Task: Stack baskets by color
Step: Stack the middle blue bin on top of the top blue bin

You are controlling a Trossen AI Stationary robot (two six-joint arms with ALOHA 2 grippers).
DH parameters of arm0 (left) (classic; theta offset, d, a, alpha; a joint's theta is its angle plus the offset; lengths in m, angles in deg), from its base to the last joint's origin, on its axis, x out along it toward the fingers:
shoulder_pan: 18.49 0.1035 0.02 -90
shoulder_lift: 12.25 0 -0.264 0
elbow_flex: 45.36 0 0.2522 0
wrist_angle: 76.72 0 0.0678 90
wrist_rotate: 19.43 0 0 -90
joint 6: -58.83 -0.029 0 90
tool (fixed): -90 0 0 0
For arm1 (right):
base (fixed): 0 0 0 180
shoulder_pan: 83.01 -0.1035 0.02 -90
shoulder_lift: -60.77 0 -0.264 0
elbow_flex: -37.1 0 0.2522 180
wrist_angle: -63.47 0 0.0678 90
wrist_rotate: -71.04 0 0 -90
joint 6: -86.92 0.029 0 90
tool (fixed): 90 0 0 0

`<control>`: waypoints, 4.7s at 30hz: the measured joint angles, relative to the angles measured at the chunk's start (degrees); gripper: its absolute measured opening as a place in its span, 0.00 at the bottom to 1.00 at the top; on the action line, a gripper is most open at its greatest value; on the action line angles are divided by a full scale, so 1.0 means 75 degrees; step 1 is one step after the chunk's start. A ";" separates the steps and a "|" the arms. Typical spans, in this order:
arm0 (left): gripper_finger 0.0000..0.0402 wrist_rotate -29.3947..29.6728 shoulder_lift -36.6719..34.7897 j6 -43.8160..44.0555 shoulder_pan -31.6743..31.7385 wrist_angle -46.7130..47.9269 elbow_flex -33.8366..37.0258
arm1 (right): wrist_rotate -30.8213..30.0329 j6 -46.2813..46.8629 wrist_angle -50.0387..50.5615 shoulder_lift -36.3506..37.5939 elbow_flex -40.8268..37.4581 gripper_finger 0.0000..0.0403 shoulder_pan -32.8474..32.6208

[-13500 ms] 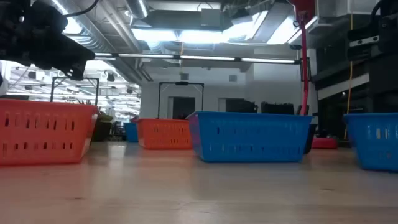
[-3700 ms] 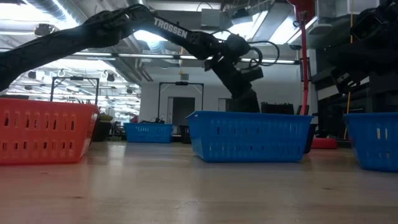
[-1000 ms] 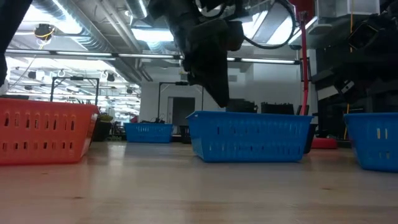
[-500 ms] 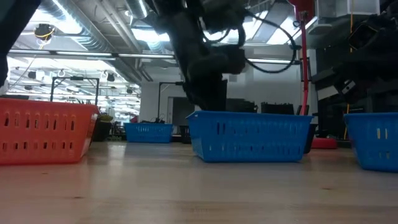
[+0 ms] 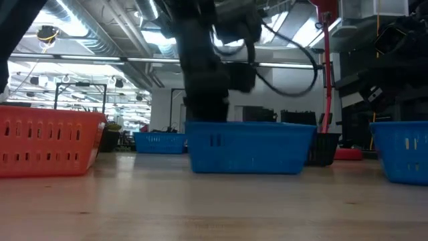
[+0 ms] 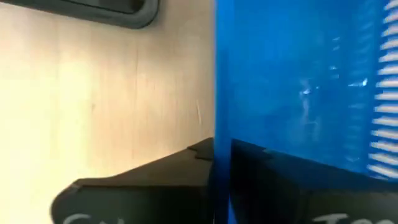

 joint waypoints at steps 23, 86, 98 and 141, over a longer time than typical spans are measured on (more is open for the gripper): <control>0.00 0.1540 -0.4396 -0.3300 0.3981 0.2397 -0.0003 | -0.0009 0.0003 0.0062 -0.0003 0.0000 0.22 -0.0003; 0.17 -0.1192 -0.1605 -0.7537 0.7801 0.1263 -0.0003 | -0.0350 0.0025 -0.0130 0.0000 -0.0001 0.22 -0.0003; 0.19 -0.0927 -0.2143 -0.6988 0.7526 0.1168 -0.0003 | -0.0350 -0.0007 -0.0124 0.0000 -0.0001 0.22 -0.0003; 0.11 0.3327 -0.2205 -0.5996 0.5959 -0.2732 0.2063 | -0.0350 -0.0045 0.0016 -0.0003 -0.0001 0.22 -0.0003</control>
